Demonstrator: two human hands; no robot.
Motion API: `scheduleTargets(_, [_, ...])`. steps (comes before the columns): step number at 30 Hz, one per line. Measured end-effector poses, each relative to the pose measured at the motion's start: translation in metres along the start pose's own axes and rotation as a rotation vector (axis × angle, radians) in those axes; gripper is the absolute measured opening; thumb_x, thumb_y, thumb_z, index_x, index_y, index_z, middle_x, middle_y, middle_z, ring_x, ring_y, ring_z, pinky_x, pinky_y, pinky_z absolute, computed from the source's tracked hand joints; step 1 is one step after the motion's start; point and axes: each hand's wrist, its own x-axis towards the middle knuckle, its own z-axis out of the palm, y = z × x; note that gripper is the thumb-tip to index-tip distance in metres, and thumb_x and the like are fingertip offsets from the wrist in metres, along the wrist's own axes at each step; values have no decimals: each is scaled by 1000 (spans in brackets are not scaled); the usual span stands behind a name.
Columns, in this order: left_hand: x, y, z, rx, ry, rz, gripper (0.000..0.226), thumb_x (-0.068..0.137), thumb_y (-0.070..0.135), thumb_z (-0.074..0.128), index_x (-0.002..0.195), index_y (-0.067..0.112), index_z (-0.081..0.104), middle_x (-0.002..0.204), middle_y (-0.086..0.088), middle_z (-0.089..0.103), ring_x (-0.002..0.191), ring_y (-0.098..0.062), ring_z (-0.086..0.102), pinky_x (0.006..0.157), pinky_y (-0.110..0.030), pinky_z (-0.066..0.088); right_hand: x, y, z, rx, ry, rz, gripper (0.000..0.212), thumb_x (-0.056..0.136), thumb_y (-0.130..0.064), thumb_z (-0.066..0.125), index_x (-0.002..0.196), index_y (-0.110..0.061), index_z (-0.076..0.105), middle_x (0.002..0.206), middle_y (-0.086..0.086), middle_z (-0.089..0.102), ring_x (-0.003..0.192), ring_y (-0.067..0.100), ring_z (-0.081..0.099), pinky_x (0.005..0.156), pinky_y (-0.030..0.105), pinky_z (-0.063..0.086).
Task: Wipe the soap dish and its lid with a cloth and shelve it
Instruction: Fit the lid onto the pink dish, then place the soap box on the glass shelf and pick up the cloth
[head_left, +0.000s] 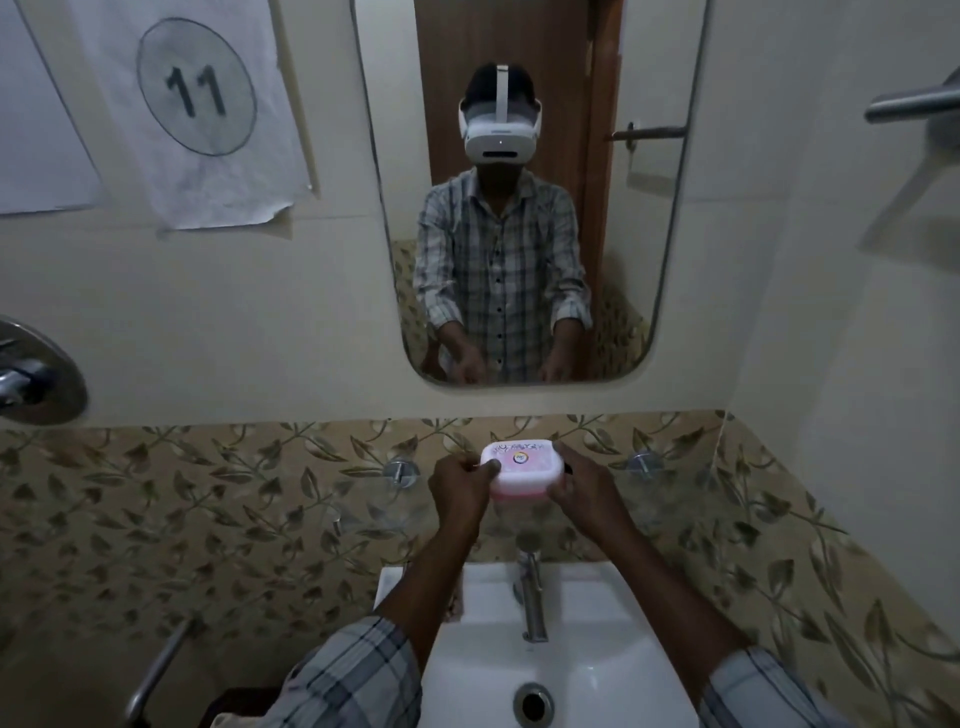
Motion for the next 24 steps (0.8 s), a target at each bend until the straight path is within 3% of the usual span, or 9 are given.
scheduleTargets(5, [8, -20, 8, 75, 7, 0, 27, 73, 15, 81, 95, 0, 78, 90, -16, 78, 85, -27, 73, 79, -36, 58, -1, 19, 18, -38, -80, 21, 69, 75, -6, 73, 140, -3, 50, 129, 23, 61, 117, 33, 60, 99, 36, 47])
scheduleTargets(8, [6, -30, 8, 94, 29, -5, 29, 74, 18, 82, 96, 0, 78, 94, -13, 77, 86, -18, 67, 79, -27, 52, -7, 24, 25, -60, -102, 27, 68, 78, -23, 61, 141, 0, 48, 133, 24, 57, 121, 33, 56, 100, 34, 42])
scheduleTargets(11, [6, -33, 7, 109, 8, -18, 31, 75, 21, 81, 98, 1, 78, 94, -15, 78, 88, -25, 72, 82, -34, 56, -6, 26, 26, -77, -114, 28, 76, 72, -29, 52, 143, -1, 45, 134, 24, 56, 123, 33, 54, 100, 32, 40])
scheduleTargets(13, [5, -30, 6, 124, 2, -13, 33, 77, 22, 81, 100, 0, 77, 96, -18, 77, 92, -29, 72, 83, -35, 56, -4, 26, 25, -106, -119, 31, 72, 78, -25, 60, 144, -3, 44, 137, 22, 55, 125, 31, 53, 102, 33, 41])
scheduleTargets(16, [-5, -21, 1, 132, 64, -17, 43, 84, 28, 75, 111, -4, 71, 104, -20, 74, 101, -32, 69, 85, -32, 49, -3, 29, 25, -58, -90, -9, 74, 82, -5, 72, 147, -3, 38, 139, 21, 55, 125, 33, 55, 103, 41, 45])
scheduleTargets(19, [-29, -23, -13, 76, 200, 89, 27, 94, 26, 61, 103, 2, 71, 89, -8, 70, 88, -26, 67, 74, -28, 45, -12, 29, 24, -18, -27, 37, 80, 84, -8, 73, 151, -3, 29, 148, 20, 45, 133, 34, 47, 107, 46, 43])
scheduleTargets(21, [-51, -38, -25, 33, 214, 194, 17, 96, 18, 58, 103, 9, 70, 91, 0, 69, 84, -15, 65, 73, -28, 50, -25, 26, 26, 36, 80, 67, 72, 85, -7, 72, 147, -2, 37, 146, 20, 47, 132, 33, 49, 105, 48, 46])
scheduleTargets(24, [-81, -80, -45, 57, 139, 269, 14, 93, 15, 63, 104, 19, 70, 91, 9, 71, 83, -6, 66, 74, -22, 54, -58, 14, 41, 110, 307, -61, 35, 88, -10, 70, 122, -3, 62, 111, 15, 66, 97, 25, 66, 82, 30, 55])
